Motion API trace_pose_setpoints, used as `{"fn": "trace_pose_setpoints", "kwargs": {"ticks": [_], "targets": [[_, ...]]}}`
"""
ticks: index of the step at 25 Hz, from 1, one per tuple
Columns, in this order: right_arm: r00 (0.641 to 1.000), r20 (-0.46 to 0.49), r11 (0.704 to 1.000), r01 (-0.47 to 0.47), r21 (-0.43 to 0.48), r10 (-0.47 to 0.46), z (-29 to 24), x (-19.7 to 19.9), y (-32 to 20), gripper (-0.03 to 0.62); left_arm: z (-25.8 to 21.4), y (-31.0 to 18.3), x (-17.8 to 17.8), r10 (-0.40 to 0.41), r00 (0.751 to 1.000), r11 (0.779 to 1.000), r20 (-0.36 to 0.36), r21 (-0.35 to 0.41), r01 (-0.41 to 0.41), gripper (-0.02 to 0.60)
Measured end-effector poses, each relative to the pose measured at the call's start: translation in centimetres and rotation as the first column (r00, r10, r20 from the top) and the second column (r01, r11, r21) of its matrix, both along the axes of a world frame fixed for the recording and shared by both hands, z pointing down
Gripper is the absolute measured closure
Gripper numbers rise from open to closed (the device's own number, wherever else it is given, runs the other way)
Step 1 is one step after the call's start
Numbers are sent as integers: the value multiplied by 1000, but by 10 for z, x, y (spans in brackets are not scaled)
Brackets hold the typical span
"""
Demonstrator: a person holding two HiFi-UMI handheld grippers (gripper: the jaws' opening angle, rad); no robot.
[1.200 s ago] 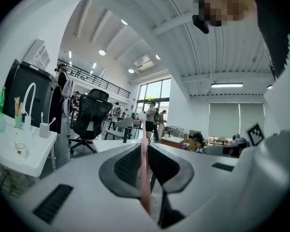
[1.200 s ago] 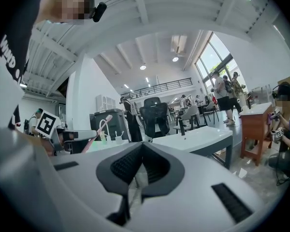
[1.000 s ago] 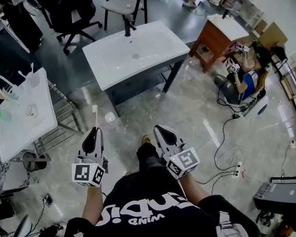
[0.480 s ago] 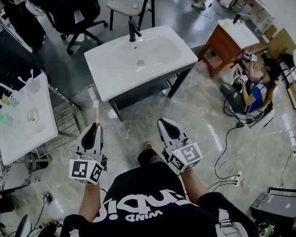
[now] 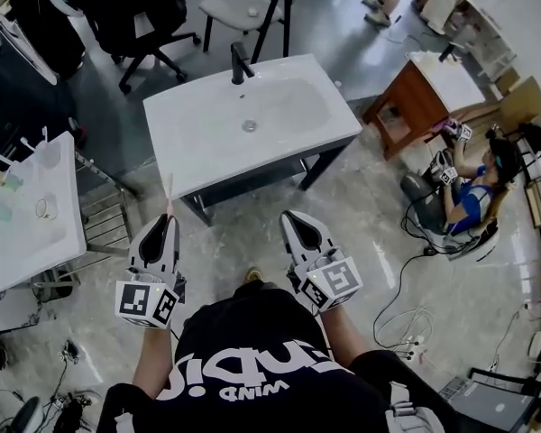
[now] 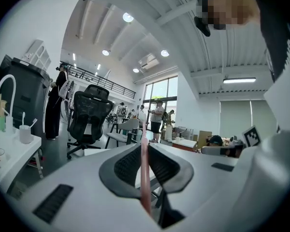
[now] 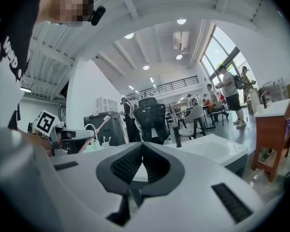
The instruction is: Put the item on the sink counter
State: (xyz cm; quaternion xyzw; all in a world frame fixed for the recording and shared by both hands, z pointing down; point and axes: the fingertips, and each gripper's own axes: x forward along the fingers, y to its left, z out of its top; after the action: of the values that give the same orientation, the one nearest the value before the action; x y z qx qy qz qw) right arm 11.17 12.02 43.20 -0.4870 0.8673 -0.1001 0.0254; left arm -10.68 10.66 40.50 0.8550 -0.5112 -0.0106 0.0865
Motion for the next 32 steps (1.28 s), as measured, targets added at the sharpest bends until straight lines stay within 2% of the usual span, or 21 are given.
{"fn": "trace_pose_setpoints", "kwargs": {"ticks": [6,17,32], "targets": [[1000,-15,1000,27,-7,-27,5,24,-31,576,3,-26,25,-27,999,1000,-16,6,28,523],[998,-21,998,55,-22,-56,13,3,-89,576,12,-83,8,-54,998,998,-36,-11,54,523],[999,-31,1000,-12,-19,12,4,6,-203,576,11,-218,16,37,999,999,-37,-12,-37,523]]}}
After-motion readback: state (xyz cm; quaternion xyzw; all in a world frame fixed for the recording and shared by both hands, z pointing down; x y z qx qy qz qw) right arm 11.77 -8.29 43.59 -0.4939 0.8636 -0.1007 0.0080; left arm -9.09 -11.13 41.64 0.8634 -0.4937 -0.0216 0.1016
